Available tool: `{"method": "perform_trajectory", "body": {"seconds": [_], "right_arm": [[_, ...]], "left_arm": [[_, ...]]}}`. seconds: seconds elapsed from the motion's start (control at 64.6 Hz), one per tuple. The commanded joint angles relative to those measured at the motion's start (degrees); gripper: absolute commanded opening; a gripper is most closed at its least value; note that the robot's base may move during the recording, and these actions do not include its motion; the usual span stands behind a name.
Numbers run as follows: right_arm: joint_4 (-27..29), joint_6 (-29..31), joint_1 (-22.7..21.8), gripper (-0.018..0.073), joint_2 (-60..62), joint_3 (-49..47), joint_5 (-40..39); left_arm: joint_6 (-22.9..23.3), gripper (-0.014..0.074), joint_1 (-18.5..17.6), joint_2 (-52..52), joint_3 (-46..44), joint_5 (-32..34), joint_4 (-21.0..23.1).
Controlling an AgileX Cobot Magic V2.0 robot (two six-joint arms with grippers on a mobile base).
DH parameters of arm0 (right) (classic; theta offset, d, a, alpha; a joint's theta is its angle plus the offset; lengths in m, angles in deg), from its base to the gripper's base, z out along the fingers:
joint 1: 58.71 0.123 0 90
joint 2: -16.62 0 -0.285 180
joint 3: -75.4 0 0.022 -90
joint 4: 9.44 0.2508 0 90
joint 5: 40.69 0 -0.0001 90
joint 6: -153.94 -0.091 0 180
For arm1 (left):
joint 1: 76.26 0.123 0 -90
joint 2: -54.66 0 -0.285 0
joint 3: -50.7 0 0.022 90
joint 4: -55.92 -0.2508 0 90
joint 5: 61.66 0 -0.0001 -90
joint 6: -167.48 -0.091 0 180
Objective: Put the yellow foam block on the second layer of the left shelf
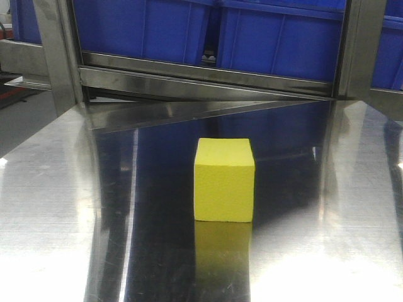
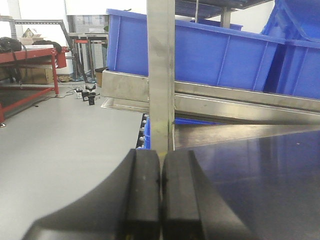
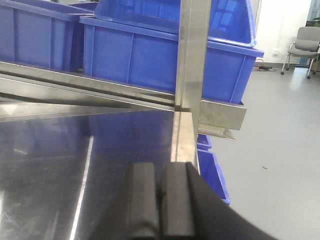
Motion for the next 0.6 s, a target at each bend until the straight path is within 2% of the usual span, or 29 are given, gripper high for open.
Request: {"method": "perform_trajectory", "body": {"seconds": [0.0,0.589], "right_arm": [[-0.49,0.77,0.05,0.0028,1.16,-1.42,-5.32],[-0.49,0.77,0.05,0.0028,1.16,-1.42,-4.3]], "left_arm": [[0.19,0.0124,0.01,-1.18,1.54,4.65,0.32],[0.19,0.0124,0.01,-1.18,1.54,4.65,0.32]]}}
